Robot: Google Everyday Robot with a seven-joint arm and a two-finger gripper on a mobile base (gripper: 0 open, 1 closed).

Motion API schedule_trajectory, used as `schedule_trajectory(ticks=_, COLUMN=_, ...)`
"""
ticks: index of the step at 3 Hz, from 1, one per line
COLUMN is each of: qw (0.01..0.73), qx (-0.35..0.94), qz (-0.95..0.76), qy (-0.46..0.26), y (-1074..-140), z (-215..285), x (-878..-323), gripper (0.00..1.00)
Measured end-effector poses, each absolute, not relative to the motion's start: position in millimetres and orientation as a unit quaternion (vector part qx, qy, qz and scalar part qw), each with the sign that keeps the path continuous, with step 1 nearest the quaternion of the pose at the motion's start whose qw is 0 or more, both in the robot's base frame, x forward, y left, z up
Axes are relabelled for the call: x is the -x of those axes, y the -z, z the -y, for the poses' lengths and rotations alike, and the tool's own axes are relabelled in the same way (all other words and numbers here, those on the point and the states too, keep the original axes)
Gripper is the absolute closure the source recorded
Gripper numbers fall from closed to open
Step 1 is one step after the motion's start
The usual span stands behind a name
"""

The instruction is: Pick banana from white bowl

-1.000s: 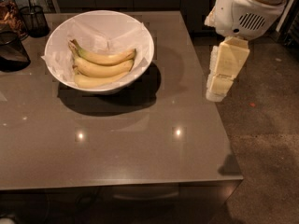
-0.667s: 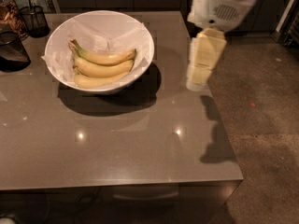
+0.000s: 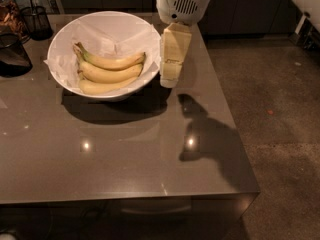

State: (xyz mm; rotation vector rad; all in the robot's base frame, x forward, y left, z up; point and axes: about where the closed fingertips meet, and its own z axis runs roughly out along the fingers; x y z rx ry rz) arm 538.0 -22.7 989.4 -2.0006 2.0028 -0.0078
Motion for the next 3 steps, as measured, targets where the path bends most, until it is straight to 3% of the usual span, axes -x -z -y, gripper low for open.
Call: schedule_trajectory(ticks=3, qw=0.195, qx=0.731, qz=-0.651, qy=-0.054, y=-993.8, z=-46.0, x=-571.9, gripper=0.03)
